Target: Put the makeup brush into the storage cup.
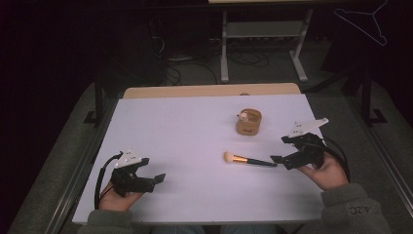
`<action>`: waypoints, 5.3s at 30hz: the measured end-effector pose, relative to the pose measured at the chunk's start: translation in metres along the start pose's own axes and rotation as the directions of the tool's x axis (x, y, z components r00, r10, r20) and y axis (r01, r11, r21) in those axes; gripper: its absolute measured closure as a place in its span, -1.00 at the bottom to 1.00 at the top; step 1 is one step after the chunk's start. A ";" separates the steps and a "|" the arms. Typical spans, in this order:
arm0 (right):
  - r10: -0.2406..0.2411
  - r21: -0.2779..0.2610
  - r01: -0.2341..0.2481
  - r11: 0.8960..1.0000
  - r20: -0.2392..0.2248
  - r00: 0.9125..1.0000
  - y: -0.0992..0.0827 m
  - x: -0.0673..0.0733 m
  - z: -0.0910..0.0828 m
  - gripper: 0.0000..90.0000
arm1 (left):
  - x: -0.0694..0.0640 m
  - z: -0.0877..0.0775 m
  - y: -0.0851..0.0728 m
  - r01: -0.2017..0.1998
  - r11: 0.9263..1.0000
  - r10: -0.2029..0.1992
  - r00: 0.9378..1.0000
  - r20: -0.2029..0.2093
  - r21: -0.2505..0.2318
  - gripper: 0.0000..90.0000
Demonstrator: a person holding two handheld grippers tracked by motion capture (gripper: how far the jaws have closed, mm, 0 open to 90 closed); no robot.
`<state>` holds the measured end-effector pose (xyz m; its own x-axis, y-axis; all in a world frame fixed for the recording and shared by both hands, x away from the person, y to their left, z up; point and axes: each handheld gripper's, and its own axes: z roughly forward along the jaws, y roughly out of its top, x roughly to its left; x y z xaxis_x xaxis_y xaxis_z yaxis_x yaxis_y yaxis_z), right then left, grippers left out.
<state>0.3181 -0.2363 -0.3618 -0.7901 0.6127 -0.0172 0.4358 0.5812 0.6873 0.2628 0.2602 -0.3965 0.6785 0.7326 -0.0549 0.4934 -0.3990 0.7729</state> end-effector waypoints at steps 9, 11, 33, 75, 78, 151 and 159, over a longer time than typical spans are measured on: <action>-0.052 0.095 0.056 0.994 -0.046 0.998 0.019 -0.001 0.029 -0.47 | 0.001 0.000 0.000 0.005 1.000 -0.005 1.000 0.003 0.002 -0.64; -0.059 0.107 0.064 0.992 -0.053 0.997 0.021 0.000 0.032 -0.44 | 0.001 0.001 0.000 0.004 1.000 -0.004 1.000 0.003 0.003 -0.64; -0.159 0.291 0.202 0.935 -0.164 0.974 0.029 0.000 0.089 -0.07 | 0.000 0.002 0.000 0.012 1.000 -0.012 1.000 0.011 -0.007 -0.64; -0.208 0.379 0.300 0.875 -0.264 0.942 0.032 0.004 0.114 0.62 | 0.000 0.003 0.000 0.012 1.000 -0.012 1.000 0.017 -0.003 -0.64; -0.205 0.380 0.296 0.876 -0.263 0.943 0.032 0.004 0.113 0.63 | 0.000 0.004 0.000 0.011 1.000 -0.011 1.000 0.016 -0.003 -0.64; -0.280 -0.208 0.229 0.951 -0.260 0.924 0.050 0.122 0.081 0.64 | -0.059 0.052 0.062 0.031 0.995 0.014 0.889 0.458 -0.090 0.43; -0.337 -0.194 0.298 0.935 -0.214 0.917 0.052 0.130 0.083 0.64 | -0.058 0.051 0.062 0.028 0.994 0.025 0.874 0.485 -0.101 0.59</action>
<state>0.2734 -0.0818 -0.3883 -0.9636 0.2512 -0.0919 0.0880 0.6221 0.7780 0.2816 0.1645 -0.3779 0.8692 0.3635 -0.3352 0.4545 -0.3203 0.8312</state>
